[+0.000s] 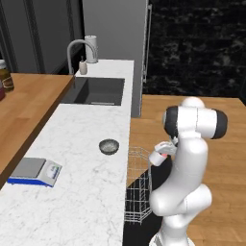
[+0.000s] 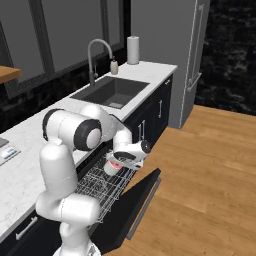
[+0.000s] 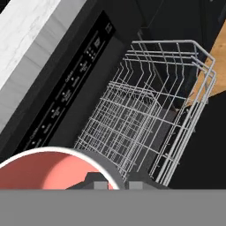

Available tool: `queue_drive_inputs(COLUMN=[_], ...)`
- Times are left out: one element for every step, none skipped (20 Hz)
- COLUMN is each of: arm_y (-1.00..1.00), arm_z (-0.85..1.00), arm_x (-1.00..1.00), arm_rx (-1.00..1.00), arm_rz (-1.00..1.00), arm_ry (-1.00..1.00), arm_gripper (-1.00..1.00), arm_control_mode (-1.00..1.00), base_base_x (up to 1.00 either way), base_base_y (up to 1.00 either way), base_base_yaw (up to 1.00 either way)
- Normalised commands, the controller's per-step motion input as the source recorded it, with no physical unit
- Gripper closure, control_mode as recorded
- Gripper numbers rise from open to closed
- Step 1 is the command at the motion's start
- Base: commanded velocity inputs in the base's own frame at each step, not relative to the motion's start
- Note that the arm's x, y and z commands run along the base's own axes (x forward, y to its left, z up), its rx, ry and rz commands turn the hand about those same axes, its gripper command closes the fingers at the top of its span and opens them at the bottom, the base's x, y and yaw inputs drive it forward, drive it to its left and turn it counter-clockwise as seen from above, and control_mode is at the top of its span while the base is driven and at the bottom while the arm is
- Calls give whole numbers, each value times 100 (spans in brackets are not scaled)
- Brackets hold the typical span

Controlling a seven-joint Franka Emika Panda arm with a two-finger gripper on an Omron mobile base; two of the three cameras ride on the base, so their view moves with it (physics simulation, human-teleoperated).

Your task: Pick up the cup and bowl from the counter, place them in the dishwasher, and close the dishwasher door.

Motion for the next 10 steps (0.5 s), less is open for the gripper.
queue_drive_inputs(arm_y=[0, 0, 0, 0, 0, 13, 27, 39, 36, 28], arm_z=[-16, -26, -31, -29, -26, -20, -17, -18, -24, -30], arm_x=[35, 39, 37, 37, 41, 46, 42, 41, 41, 39], arm_rx=[0, 0, 0, 0, 0, 0, 0, -1, -1, -1], arm_rz=[0, 0, 2, 1, 0, 0, 0, 0, 0, 0], arm_ry=[0, 0, 0, 0, 0, 0, 0, 0, 0, 0], arm_gripper=[100, 100, 100, 100, 100, 100, 100, 100, 100, 100], arm_control_mode=[-100, -100, -100, -100, -100, -100, -100, -100, -100, -100], base_base_x=[0, 0, 0, 0, 0, 0, 0, 0, 0, 0], base_base_y=[0, 0, 0, 0, 0, 0, 0, 0, 0, 0], base_base_yaw=[0, 0, 0, 0, 0, 0, 0, 0, 0, 0])
